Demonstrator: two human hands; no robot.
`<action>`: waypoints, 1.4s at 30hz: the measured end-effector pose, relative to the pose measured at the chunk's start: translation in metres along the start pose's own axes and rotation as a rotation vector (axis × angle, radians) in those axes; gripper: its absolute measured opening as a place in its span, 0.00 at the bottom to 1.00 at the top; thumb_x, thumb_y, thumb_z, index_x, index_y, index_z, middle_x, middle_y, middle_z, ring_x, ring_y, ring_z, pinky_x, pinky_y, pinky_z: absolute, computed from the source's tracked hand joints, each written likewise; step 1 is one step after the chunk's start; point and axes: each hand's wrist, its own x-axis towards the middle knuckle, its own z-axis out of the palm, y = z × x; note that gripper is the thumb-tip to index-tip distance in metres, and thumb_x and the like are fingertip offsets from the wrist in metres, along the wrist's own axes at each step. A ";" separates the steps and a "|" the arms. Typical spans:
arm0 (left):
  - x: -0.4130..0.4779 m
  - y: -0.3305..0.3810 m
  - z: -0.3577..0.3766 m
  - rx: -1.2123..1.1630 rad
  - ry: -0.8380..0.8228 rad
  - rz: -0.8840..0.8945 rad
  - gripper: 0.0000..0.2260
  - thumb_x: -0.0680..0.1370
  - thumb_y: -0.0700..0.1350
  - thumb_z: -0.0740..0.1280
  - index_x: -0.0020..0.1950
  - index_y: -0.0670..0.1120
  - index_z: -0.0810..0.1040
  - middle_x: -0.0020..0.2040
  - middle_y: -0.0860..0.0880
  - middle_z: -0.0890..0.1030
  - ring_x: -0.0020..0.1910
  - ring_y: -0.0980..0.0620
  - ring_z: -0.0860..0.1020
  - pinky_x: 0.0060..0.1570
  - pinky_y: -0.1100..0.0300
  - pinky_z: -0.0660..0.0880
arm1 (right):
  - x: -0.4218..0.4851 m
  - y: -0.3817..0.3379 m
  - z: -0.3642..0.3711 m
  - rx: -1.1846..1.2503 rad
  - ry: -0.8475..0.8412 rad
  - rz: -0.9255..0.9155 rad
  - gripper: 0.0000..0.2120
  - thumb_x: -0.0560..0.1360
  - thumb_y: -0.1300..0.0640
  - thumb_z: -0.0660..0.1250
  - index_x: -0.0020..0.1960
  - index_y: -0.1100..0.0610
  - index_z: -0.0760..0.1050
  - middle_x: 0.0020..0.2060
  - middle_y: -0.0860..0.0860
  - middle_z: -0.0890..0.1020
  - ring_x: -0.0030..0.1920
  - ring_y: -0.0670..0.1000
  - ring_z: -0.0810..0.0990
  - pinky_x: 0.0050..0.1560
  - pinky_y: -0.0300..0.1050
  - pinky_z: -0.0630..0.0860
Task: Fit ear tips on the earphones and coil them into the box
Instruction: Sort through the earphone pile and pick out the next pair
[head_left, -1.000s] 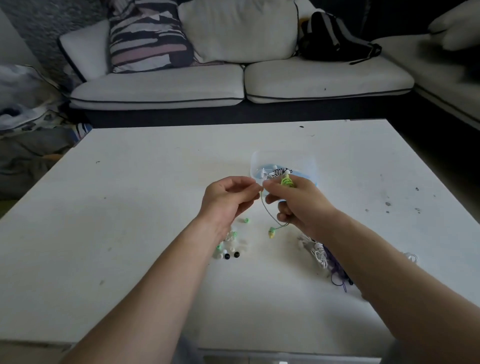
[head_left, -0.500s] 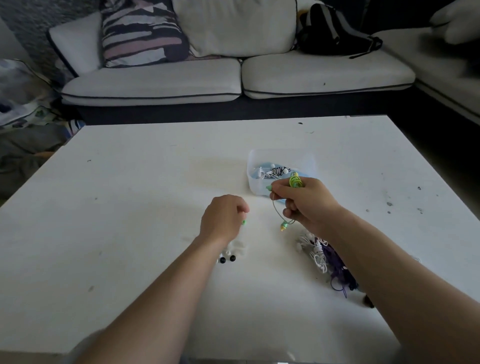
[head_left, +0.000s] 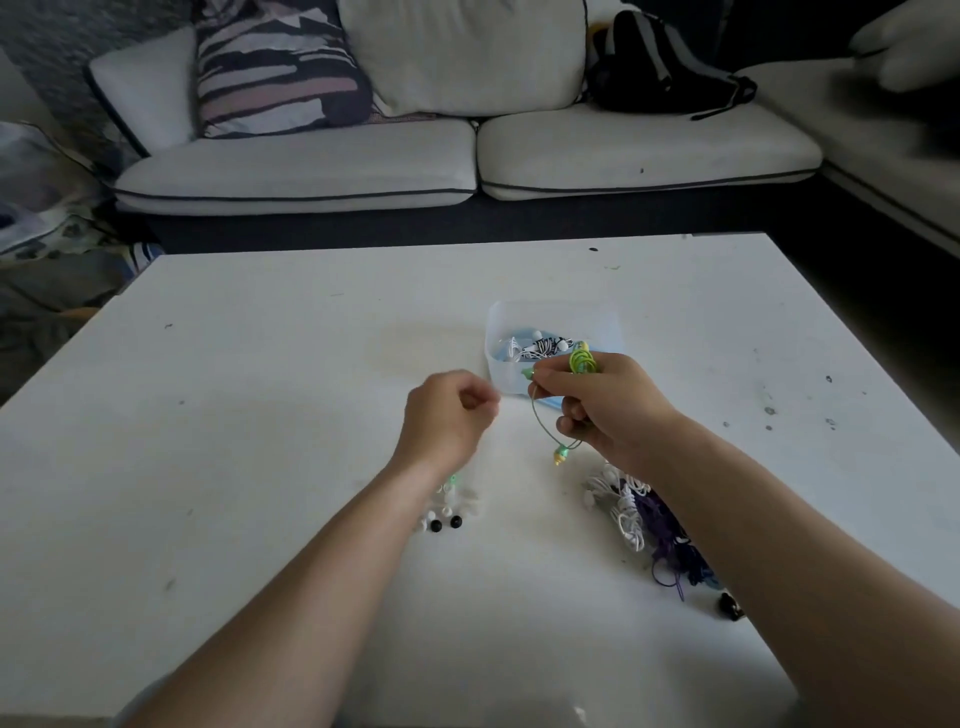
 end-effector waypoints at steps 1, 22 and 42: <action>-0.003 0.008 -0.007 -0.158 0.004 -0.017 0.05 0.73 0.41 0.74 0.42 0.51 0.83 0.39 0.55 0.84 0.37 0.61 0.80 0.39 0.71 0.74 | -0.001 -0.002 0.002 0.011 -0.002 -0.001 0.03 0.77 0.65 0.68 0.50 0.63 0.80 0.36 0.54 0.82 0.27 0.47 0.65 0.31 0.41 0.69; -0.036 0.044 -0.051 -1.146 -0.264 -0.276 0.10 0.75 0.29 0.66 0.44 0.40 0.85 0.43 0.43 0.85 0.41 0.50 0.84 0.44 0.64 0.81 | -0.031 -0.018 0.014 -0.068 -0.077 -0.267 0.02 0.76 0.67 0.69 0.45 0.64 0.81 0.34 0.57 0.81 0.25 0.46 0.69 0.33 0.44 0.70; -0.036 0.043 -0.049 -1.075 -0.264 -0.234 0.08 0.70 0.31 0.70 0.45 0.41 0.83 0.43 0.42 0.85 0.41 0.50 0.84 0.44 0.64 0.81 | -0.031 -0.016 0.013 -0.053 -0.125 -0.198 0.03 0.77 0.66 0.68 0.47 0.64 0.81 0.36 0.57 0.80 0.27 0.48 0.66 0.33 0.43 0.71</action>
